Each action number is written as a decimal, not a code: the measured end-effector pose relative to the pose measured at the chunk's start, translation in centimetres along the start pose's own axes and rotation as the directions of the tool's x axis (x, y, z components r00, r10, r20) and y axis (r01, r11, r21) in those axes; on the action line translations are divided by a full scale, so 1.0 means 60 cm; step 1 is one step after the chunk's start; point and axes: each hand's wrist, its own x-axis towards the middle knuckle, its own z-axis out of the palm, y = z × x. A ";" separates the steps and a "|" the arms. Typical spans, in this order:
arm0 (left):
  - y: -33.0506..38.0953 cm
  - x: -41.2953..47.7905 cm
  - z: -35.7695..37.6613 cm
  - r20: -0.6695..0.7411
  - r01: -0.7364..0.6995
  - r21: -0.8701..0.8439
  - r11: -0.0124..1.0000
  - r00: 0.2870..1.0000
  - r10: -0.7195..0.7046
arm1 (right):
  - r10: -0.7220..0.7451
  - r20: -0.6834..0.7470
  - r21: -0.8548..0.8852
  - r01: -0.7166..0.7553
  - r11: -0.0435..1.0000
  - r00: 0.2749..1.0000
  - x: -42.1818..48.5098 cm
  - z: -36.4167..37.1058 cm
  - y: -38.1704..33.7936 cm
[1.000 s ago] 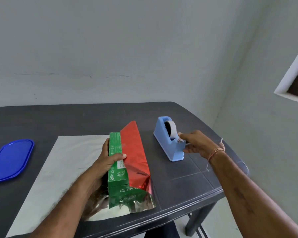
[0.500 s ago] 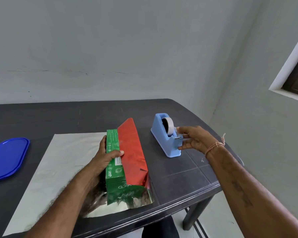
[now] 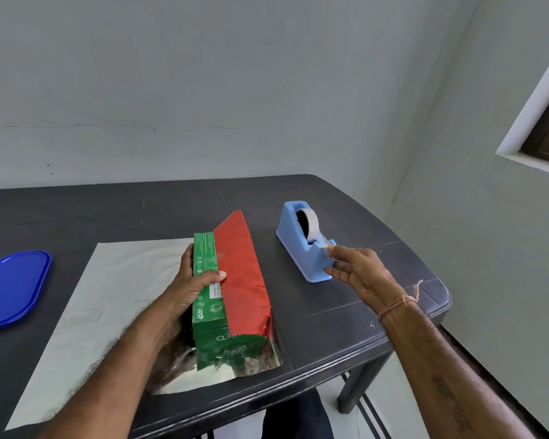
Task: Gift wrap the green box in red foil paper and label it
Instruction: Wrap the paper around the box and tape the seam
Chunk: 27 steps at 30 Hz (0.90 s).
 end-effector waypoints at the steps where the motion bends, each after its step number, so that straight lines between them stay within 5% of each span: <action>1: 0.000 0.000 0.000 0.000 0.001 0.002 1.000 1.000 -0.001 | -0.005 0.001 0.015 0.005 1.000 1.000 -0.002 -0.002 0.007; 15: -0.002 -0.003 -0.001 -0.009 0.012 0.010 1.000 1.000 -0.012 | -0.074 -0.053 0.081 0.078 0.994 0.996 0.002 0.007 0.063; 20: -0.003 -0.002 -0.003 -0.001 0.020 0.000 1.000 1.000 -0.020 | -0.193 -0.219 -0.197 0.150 0.969 0.956 0.006 0.019 0.082; 27: -0.002 -0.004 0.000 0.007 0.015 -0.029 0.999 1.000 -0.015 | -0.191 -0.196 -0.237 0.143 0.961 0.962 -0.046 0.017 0.103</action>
